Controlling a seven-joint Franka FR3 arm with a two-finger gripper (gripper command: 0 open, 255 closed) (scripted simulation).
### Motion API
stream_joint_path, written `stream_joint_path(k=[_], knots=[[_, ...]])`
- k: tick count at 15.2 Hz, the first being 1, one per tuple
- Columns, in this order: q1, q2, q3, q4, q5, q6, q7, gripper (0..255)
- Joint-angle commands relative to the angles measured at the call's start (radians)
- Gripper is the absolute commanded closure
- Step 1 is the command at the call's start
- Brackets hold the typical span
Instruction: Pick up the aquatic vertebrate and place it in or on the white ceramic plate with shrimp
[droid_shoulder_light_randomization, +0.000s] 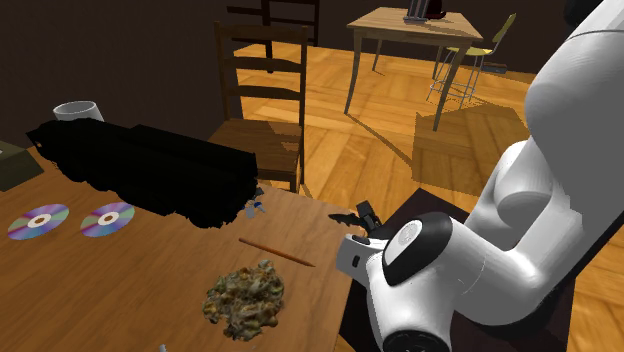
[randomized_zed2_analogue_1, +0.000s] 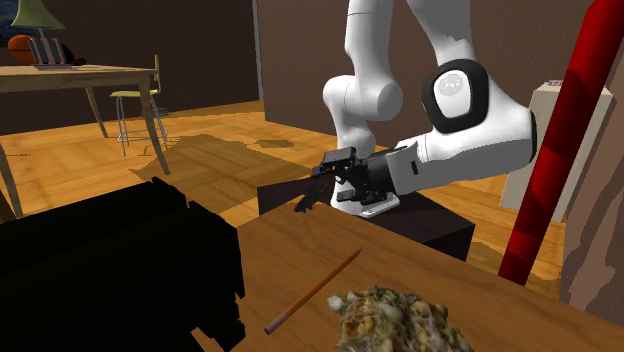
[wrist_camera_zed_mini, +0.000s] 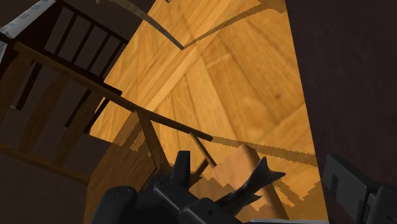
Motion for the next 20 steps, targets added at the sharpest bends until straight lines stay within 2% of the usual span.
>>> stream_joint_path(k=[1,9,10,19,20], knots=[[-0.008,-0.019,-0.018,-0.036,-0.013,0.042,-0.005,0],[-0.008,-0.019,-0.018,-0.036,-0.013,0.041,-0.005,0],[-0.008,-0.019,-0.018,-0.036,-0.013,0.041,-0.005,255],[-0.008,-0.019,-0.018,-0.036,-0.013,0.042,-0.005,255],[0.004,-0.056,-0.028,-0.038,0.008,0.049,-0.035,255]])
